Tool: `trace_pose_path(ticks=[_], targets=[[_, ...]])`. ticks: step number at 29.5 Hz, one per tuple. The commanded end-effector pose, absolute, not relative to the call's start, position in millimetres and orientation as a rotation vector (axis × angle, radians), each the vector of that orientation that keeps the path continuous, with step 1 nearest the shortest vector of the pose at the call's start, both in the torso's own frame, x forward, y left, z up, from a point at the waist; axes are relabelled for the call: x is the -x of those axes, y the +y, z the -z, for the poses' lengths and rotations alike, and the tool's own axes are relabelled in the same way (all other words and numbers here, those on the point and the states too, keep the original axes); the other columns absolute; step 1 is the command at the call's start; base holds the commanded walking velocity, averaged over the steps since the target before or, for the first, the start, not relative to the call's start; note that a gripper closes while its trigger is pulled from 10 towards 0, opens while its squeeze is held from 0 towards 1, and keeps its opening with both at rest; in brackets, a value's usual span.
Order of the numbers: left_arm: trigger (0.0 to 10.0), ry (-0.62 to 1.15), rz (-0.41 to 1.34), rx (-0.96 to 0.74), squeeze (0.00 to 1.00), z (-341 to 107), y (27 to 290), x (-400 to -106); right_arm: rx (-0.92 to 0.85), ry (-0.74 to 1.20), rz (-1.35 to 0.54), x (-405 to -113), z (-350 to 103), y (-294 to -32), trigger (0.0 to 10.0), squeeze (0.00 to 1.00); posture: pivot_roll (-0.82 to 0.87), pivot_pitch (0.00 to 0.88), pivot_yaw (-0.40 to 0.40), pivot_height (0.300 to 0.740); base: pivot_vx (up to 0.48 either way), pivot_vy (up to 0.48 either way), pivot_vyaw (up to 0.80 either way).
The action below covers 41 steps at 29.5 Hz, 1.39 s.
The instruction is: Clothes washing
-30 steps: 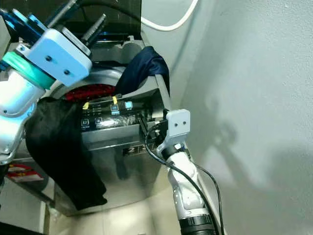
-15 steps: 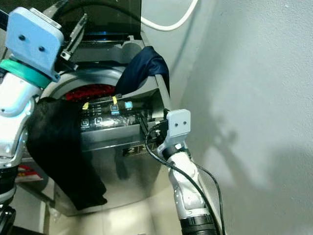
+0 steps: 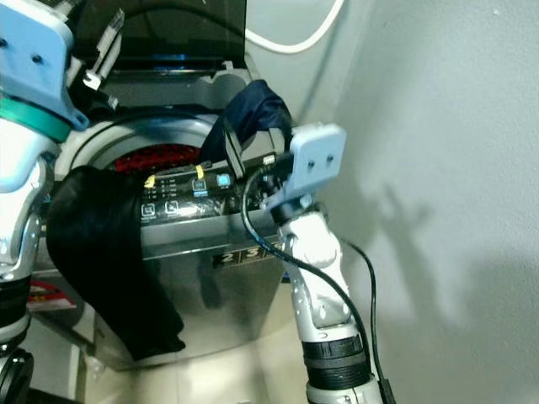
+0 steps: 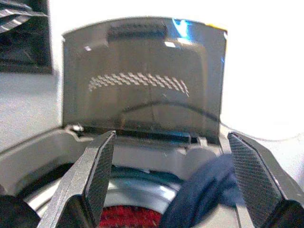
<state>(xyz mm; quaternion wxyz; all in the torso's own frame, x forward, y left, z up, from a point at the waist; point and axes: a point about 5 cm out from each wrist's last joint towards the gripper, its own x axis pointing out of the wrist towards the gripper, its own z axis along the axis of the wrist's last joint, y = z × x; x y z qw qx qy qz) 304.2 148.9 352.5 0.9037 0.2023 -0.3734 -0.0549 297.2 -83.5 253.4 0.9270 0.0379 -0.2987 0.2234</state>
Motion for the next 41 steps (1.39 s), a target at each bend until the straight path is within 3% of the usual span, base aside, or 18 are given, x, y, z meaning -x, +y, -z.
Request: trace_pose_path(ticks=[1, 2, 3, 5, 9, 29, 41], targets=[[10.0, -0.789, 0.122, -0.380, 0.00, -360, 149, -302, -0.014, -0.628, -0.569, -291, -257, -69, 10.0, 0.00, 0.07, 0.000, 0.004, 0.740, 0.000, 0.000, 0.00], [10.0, -0.789, 0.122, -0.380, 0.00, -360, 149, -302, -0.014, -0.628, -0.569, -291, -257, -69, 10.0, 0.00, 0.07, 0.000, 0.004, 0.740, 0.000, 0.000, 0.00], [10.0, -0.806, 0.151, -0.339, 0.00, -366, 145, -300, 0.102, -0.596, -0.760, -283, -245, -39, 10.0, 0.00, 0.06, 0.000, 0.007, 0.740, 0.000, 0.000, 0.00], [10.0, -0.806, 0.151, -0.339, 0.00, -366, 145, -300, 0.102, -0.596, -0.760, -283, -245, -39, 10.0, 0.00, 0.06, 0.000, 0.007, 0.740, 0.000, 0.000, 0.00], [10.0, -0.846, 0.172, -0.306, 0.00, -374, 139, -296, 0.240, -0.514, -0.949, -277, -216, -4, 10.0, 0.00, 0.06, 0.000, 0.008, 0.740, 0.000, 0.000, 0.00], [10.0, -0.849, 0.173, -0.309, 0.00, -380, 137, -292, 0.401, -0.514, -1.121, -252, -188, 29, 10.0, 0.00, 0.08, 0.013, 0.007, 0.740, 0.000, 0.000, 0.00], [10.0, -0.771, 0.164, -0.302, 0.00, -360, 136, -299, 0.595, -0.486, -1.021, -266, -170, 46, 10.0, 0.00, 0.09, 0.028, 0.000, 0.740, 0.000, 0.000, 0.00]])
